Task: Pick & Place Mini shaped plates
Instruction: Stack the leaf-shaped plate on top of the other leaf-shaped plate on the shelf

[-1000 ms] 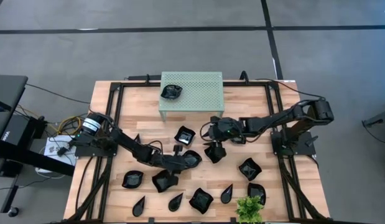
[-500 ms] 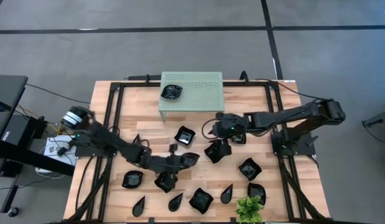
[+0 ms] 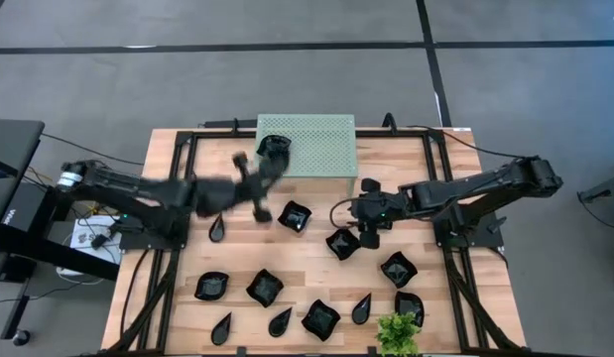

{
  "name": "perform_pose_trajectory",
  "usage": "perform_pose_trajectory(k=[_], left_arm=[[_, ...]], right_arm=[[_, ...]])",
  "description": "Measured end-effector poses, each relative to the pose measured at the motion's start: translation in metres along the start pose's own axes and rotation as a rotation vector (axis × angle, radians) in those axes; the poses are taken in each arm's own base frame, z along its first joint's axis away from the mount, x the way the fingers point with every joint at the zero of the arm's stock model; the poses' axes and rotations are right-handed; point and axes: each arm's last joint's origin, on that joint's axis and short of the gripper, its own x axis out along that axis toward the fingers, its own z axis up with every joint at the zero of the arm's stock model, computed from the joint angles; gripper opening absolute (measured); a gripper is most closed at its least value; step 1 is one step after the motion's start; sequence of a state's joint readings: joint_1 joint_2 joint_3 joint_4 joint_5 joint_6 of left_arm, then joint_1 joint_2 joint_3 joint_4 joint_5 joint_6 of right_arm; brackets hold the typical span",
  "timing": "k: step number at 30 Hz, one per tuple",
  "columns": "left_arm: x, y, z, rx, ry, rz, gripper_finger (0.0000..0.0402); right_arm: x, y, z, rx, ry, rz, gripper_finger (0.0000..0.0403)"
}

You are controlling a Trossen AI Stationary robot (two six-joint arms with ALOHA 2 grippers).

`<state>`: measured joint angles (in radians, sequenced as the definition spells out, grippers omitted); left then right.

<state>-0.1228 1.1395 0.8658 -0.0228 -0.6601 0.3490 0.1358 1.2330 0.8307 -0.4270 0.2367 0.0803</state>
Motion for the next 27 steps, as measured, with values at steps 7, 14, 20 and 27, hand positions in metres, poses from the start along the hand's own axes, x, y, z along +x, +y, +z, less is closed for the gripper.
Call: perform_pose_trajectory(k=[7, 14, 20, 27], left_arm=[[0.032, 0.055, -0.042, -0.055, 0.058, -0.073, 0.0007], [0.047, 0.063, -0.072, -0.056, 0.145, -0.08, 0.0008], [0.052, 0.059, -0.081, 0.007, 0.126, -0.075, 0.001], [0.06, 0.055, -0.089, 0.091, 0.12, -0.05, 0.0036]], right_arm=[[-0.001, 0.0, 0.0, -0.001, -0.003, 0.001, 0.0175], [0.009, 0.002, -0.001, -0.006, 0.017, -0.001, 0.0175], [0.013, 0.001, -0.001, -0.028, 0.028, -0.008, 0.0175], [0.014, -0.002, 0.0, -0.025, 0.019, -0.014, 0.0175]])
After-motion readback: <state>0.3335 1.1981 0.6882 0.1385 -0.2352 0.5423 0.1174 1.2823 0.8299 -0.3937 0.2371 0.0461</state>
